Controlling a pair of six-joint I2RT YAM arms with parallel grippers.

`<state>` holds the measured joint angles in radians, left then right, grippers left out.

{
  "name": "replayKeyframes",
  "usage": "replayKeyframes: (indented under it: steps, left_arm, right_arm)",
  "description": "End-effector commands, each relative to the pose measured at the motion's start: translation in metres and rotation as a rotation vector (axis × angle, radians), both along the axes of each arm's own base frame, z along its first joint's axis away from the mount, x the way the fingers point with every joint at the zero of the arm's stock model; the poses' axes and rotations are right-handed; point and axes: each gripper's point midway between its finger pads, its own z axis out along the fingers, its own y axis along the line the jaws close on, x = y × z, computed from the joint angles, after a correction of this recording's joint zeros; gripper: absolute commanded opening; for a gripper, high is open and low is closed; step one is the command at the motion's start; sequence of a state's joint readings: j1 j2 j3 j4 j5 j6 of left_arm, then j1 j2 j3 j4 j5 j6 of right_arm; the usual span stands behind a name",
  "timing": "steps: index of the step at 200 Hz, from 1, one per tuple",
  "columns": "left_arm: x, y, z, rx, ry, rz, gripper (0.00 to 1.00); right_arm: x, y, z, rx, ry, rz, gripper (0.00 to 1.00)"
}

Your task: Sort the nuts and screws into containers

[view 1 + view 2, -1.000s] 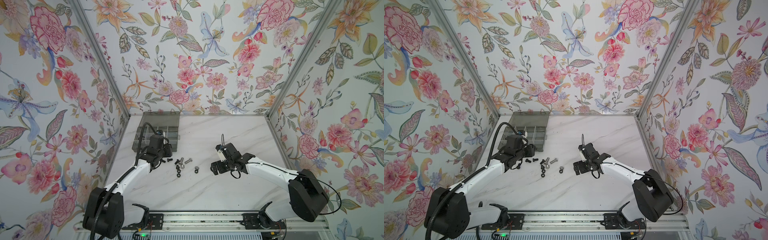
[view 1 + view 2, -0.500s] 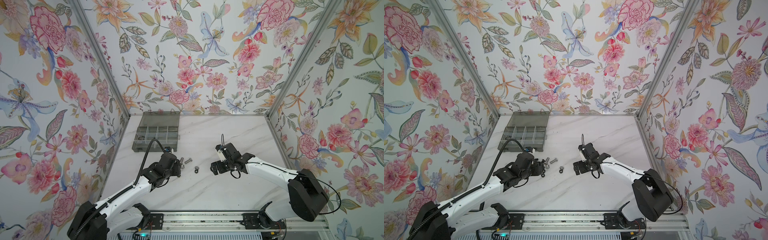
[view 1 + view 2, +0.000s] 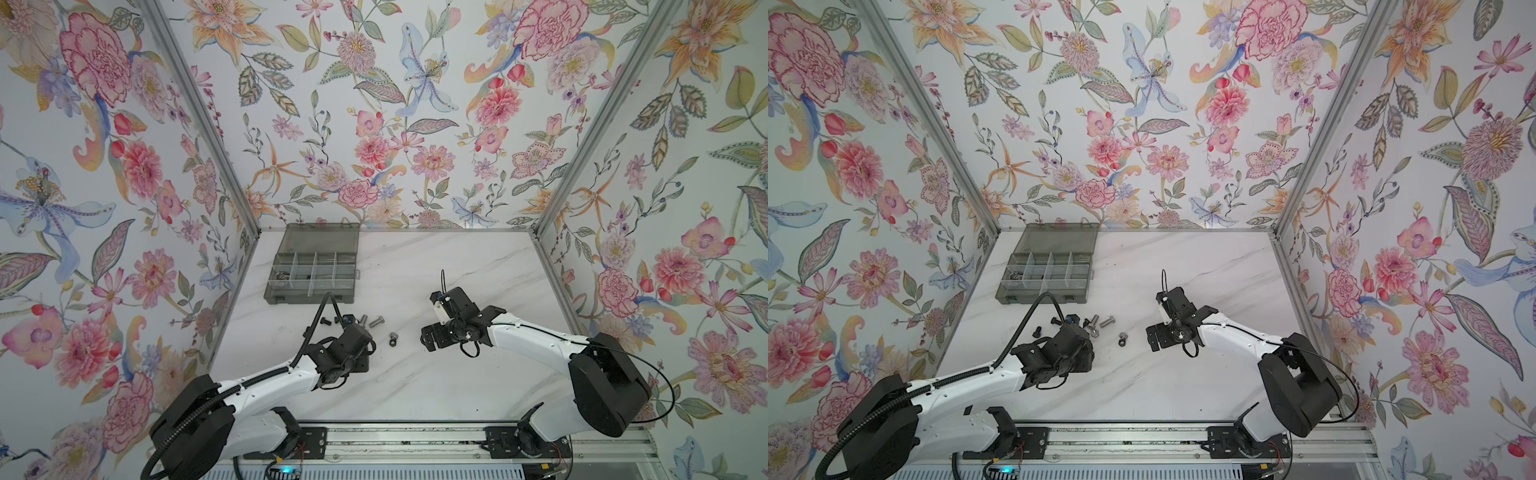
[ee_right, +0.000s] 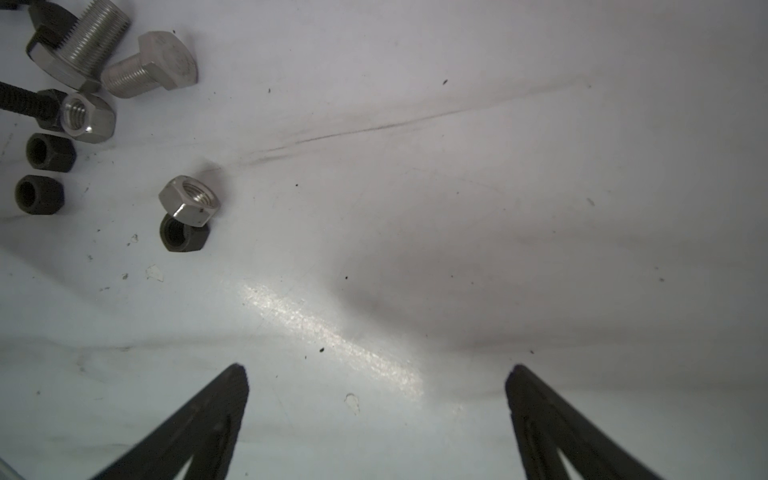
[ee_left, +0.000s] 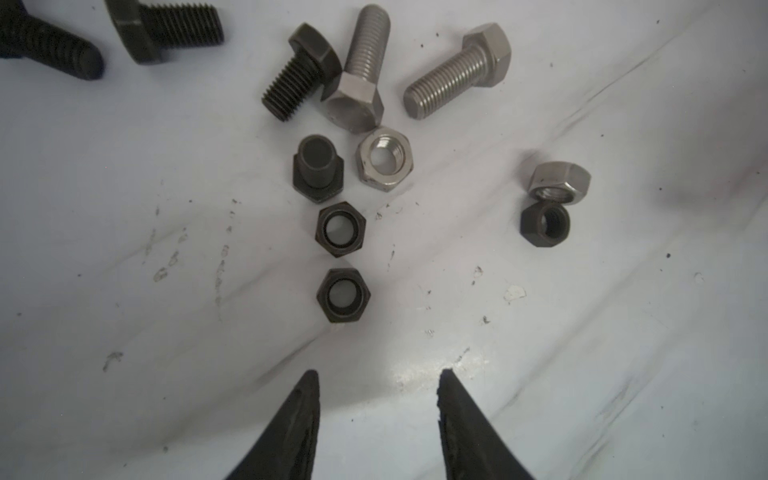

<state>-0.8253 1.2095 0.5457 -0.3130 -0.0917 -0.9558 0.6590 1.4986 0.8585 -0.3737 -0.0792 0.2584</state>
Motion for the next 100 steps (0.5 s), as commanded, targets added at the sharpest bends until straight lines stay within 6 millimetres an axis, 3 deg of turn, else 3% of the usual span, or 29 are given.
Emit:
replayKeyframes:
  steps: [1,100]
  left_arm:
    - [0.006,0.007,-0.001,0.044,-0.021,0.049,0.47]
    - [0.021,0.011,-0.013,0.133,-0.032,0.075,0.49]
  right_arm:
    - [0.001,0.003,0.0,0.001,0.014,0.003,0.99]
    - [0.0,0.004,0.002,0.006,0.008,0.005,0.99]
